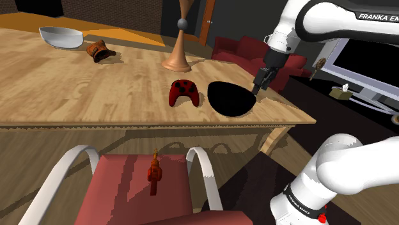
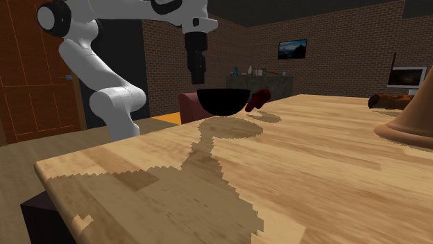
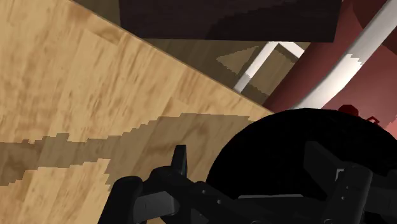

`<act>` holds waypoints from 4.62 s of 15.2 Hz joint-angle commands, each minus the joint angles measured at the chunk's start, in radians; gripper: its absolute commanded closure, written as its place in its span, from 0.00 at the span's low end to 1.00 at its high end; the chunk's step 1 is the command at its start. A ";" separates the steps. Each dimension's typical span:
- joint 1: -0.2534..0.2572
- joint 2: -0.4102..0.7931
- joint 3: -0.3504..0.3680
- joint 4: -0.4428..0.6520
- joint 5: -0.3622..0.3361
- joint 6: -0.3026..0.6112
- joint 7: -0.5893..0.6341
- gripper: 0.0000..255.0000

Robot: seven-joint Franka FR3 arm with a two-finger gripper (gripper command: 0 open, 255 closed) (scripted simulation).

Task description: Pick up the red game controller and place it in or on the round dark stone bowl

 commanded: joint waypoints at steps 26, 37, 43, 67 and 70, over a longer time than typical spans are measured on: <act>0.358 0.506 -0.129 0.174 0.326 0.637 -0.660 0.00; 0.366 0.539 -0.127 0.163 0.343 0.681 -0.671 0.00; 0.366 0.539 -0.127 0.162 0.343 0.681 -0.671 1.00; 0.380 0.894 -0.168 0.613 0.294 0.302 -1.017 0.00; 0.380 0.894 -0.168 0.613 0.294 0.302 -1.017 1.00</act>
